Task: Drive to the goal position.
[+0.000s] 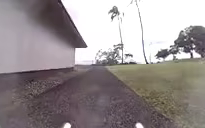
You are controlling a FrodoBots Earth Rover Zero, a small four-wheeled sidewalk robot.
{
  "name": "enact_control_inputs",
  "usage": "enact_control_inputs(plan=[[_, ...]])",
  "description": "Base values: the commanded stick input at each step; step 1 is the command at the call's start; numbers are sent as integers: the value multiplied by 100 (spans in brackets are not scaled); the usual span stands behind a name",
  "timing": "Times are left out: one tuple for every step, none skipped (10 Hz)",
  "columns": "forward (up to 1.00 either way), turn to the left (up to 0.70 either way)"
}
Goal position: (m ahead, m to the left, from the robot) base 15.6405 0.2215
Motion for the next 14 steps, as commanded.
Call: enact_control_inputs(plan=[[70, 0], [70, 0], [70, 0], [70, 0], [70, 6], [70, 6], [70, 0], [70, 0], [70, 0], [70, 0], [70, 0], [70, 0], [70, 0], [70, 0]])
